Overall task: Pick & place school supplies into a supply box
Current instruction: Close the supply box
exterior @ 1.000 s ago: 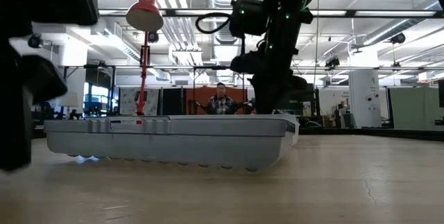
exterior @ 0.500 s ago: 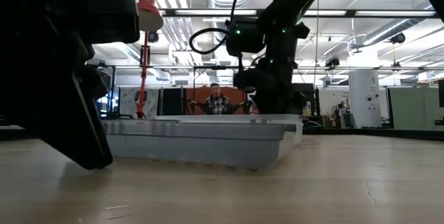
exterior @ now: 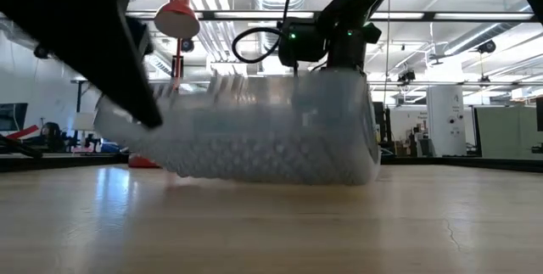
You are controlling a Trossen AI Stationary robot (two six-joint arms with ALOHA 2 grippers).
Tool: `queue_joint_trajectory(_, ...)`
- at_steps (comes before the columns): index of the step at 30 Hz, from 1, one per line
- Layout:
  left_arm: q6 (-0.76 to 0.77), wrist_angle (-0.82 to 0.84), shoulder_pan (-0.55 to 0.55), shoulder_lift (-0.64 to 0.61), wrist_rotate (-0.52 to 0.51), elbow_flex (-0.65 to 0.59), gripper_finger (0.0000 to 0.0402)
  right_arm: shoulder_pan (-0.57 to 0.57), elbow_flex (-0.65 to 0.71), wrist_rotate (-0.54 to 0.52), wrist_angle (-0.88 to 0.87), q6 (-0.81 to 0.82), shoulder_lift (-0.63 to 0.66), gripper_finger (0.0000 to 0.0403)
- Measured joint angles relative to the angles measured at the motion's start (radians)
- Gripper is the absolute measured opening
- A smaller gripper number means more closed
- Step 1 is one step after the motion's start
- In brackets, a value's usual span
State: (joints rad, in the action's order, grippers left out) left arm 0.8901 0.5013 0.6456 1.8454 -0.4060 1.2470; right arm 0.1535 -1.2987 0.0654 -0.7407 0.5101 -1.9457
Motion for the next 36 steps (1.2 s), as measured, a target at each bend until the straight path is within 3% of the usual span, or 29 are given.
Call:
queue_joint_trajectory(8, -0.141, 0.203, 0.000, 0.000, -0.141, 0.152, 0.0139, -0.018, 0.000, 0.045, -0.018, -0.052, 0.000, 0.0063)
queue_joint_trajectory(15, -0.156, 0.311, -0.019, -0.002, -0.261, 0.212, 0.0139, -0.059, 0.000, 0.109, -0.011, -0.075, 0.005, 0.0060)
queue_joint_trajectory(24, -0.157, 0.319, -0.058, -0.004, -0.263, 0.221, 0.0139, -0.117, 0.000, 0.208, -0.007, -0.127, 0.008, 0.0058)
queue_joint_trajectory(36, -0.248, 0.314, -0.091, -0.003, -0.263, 0.275, 0.0139, -0.168, -0.001, 0.198, -0.009, -0.216, 0.037, 0.0059)
